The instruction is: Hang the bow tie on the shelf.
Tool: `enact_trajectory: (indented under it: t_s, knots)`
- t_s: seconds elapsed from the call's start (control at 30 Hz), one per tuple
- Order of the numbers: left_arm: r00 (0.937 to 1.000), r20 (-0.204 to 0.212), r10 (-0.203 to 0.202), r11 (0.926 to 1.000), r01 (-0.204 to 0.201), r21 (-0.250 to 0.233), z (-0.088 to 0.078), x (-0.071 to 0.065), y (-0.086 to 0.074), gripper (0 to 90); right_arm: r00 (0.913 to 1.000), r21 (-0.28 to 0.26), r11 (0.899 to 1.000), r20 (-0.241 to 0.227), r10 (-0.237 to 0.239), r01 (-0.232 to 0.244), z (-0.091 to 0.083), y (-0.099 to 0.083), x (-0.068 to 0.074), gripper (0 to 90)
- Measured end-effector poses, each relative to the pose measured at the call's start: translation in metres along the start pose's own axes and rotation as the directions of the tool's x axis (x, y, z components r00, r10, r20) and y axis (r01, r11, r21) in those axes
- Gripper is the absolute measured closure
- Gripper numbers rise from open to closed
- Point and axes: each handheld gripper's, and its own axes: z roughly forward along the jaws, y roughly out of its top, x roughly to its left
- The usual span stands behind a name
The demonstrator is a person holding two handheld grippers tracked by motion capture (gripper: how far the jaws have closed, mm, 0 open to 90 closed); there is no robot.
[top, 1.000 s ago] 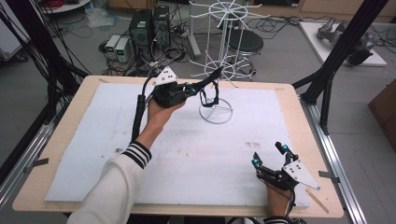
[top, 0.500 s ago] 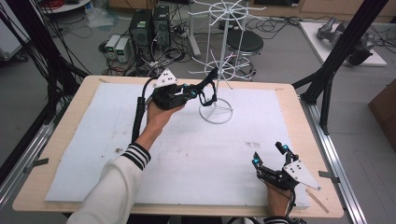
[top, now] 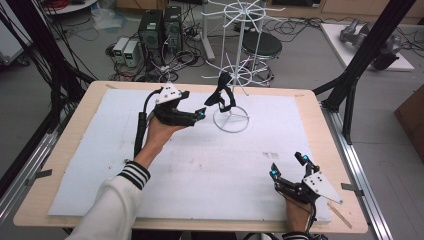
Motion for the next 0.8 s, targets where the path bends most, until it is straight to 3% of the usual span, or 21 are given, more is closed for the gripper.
enact_trajectory:
  t_s: [0.13, 0.33, 0.53, 0.8]
  knots:
    - [0.9998, -0.002, 0.021, 0.9993, -0.021, -0.030, -0.030, 0.001, -0.018, 13.6, 1.0000, -0.003, 1.000, 0.001, -0.006, 0.006, 0.000, 0.000, 0.000, 11.8]
    - [0.9987, -0.043, 0.027, 0.9925, -0.032, -0.118, -0.095, 0.010, -0.054, 13.6, 0.9996, -0.002, 1.000, 0.002, -0.026, 0.026, 0.000, 0.000, 0.002, 11.8]
    - [0.9921, -0.125, -0.015, 0.9810, -0.009, -0.194, -0.158, 0.022, -0.090, 13.5, 0.9996, 0.006, 1.000, 0.004, -0.029, 0.029, 0.001, 0.000, 0.002, 11.8]
    - [0.9844, -0.166, -0.060, 0.9725, 0.020, -0.232, -0.206, 0.025, -0.140, 12.8, 0.9994, 0.013, 0.999, 0.013, -0.033, 0.033, 0.001, 0.001, 0.003, 11.8]
